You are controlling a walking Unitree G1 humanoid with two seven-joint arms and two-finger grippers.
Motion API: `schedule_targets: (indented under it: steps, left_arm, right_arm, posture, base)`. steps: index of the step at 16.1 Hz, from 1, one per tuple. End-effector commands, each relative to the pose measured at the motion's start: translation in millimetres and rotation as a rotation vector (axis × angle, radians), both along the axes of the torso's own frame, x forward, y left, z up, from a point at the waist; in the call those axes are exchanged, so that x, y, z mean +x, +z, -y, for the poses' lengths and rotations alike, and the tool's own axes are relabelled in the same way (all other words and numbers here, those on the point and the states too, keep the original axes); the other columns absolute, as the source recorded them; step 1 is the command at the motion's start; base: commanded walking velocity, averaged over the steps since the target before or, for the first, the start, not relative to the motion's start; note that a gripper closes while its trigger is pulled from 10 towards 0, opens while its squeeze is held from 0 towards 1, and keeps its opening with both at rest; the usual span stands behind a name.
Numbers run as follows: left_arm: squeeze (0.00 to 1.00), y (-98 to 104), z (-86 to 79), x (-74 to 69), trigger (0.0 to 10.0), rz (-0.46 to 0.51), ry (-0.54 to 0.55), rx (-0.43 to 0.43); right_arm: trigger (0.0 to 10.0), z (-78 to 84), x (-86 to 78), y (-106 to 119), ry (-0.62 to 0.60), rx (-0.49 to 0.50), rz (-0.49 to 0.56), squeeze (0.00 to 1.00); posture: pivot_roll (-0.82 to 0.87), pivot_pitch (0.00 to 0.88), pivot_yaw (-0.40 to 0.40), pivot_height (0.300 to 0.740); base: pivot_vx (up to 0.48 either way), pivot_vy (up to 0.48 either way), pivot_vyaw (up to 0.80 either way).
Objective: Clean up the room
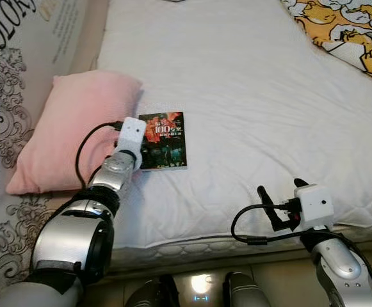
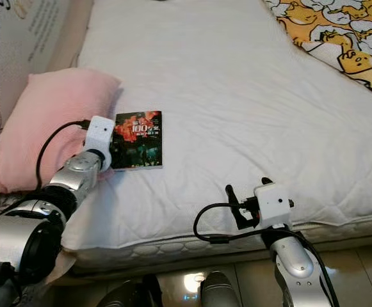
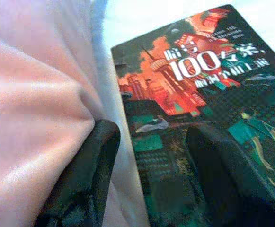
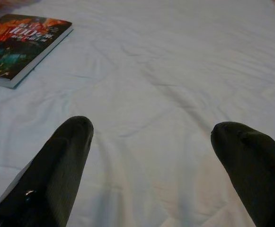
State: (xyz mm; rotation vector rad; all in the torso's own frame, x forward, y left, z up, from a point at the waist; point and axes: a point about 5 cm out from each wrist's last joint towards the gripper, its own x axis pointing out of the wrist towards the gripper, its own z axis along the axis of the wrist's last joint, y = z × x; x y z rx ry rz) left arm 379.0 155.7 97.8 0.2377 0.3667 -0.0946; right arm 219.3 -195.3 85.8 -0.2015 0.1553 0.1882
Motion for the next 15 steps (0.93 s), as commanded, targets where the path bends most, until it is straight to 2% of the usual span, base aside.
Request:
schedule_targets:
  steps: [1, 2, 4, 5, 6, 9, 10, 11, 12, 14, 15]
  left_arm:
    - [1.0, 0, -2.0, -0.4, 10.0, 0.011, -0.003, -0.019]
    - [0.0, -1, 1.0, -1.7, 10.0, 0.018, -0.024, -0.023]
    - [0.0, -8, 14.3, -8.7, 10.0, 0.055, -0.103, -0.051]
    - [0.0, -10, 16.7, -10.8, 10.0, 0.059, -0.121, -0.049]
    - [0.0, -16, 21.0, -19.2, 10.0, 0.075, -0.177, -0.045]
    - [0.0, -15, 26.2, -32.2, 10.0, 0.123, -0.223, -0.072]
    - [0.0, 0, 27.6, -41.7, 10.0, 0.243, -0.189, -0.165]
    - [0.0, 7, 26.7, -46.1, 10.0, 0.294, -0.167, -0.192]
    - [0.0, 18, 25.5, -58.9, 10.0, 0.394, -0.124, -0.248]
    - [0.0, 26, 20.5, -83.4, 10.0, 0.499, -0.061, -0.288]
    - [0.0, 25, 16.2, -90.0, 10.0, 0.511, -0.031, -0.294]
  right_arm:
    - [10.0, -4.8, 0.6, -5, 0.011, 0.009, -0.015, 0.0]
    - [10.0, -6.7, 3.0, -6, 0.014, 0.013, -0.016, 0.0]
    - [10.0, -10.4, 9.1, -8, 0.021, 0.025, -0.012, 0.0]
    - [10.0, -11.1, 10.6, -9, 0.021, 0.028, -0.012, 0.0]
    - [10.0, -13.7, 15.8, -11, 0.023, 0.038, -0.012, 0.0]
    - [10.0, -17.9, 21.9, -14, 0.031, 0.05, -0.007, 0.0]
    - [10.0, -19.8, 29.4, -10, 0.013, 0.071, 0.033, 0.0]
    - [10.0, -19.7, 32.6, -8, 0.003, 0.081, 0.051, 0.0]
    - [10.0, -18.3, 37.4, -2, -0.017, 0.093, 0.09, 0.0]
    - [10.0, -14.3, 41.2, 6, -0.061, 0.101, 0.163, 0.0]
    - [10.0, -13.5, 41.3, 8, -0.074, 0.106, 0.186, 0.0]
  posture:
    - [-0.3, 0.132, 0.124, 0.74]
    - [-0.3, 0.125, 0.125, 0.74]
    - [-0.28, 0.106, 0.128, 0.74]
    - [-0.27, 0.09, 0.13, 0.74]
    - [-0.24, 0.063, 0.131, 0.74]
    - [-0.22, 0.031, 0.134, 0.74]
    - [-0.2, 0.004, 0.137, 0.74]
    - [-0.2, 0.0, 0.138, 0.74]
    - [-0.19, 0.0, 0.142, 0.74]
    - [-0.18, 0.0, 0.146, 0.74]
    - [-0.18, 0.0, 0.148, 0.74]
  base:
    - [0.0, 0.0, 0.0]
    - [0.0, 0.0, 0.0]
    - [0.0, 0.0, 0.0]
    - [0.0, 0.0, 0.0]
    - [0.0, 0.0, 0.0]
    - [0.0, 0.0, 0.0]
    - [0.0, 0.0, 0.0]
    - [0.0, 0.0, 0.0]
    - [0.0, 0.0, 0.0]
    - [0.0, 0.0, 0.0]
    - [0.0, 0.0, 0.0]
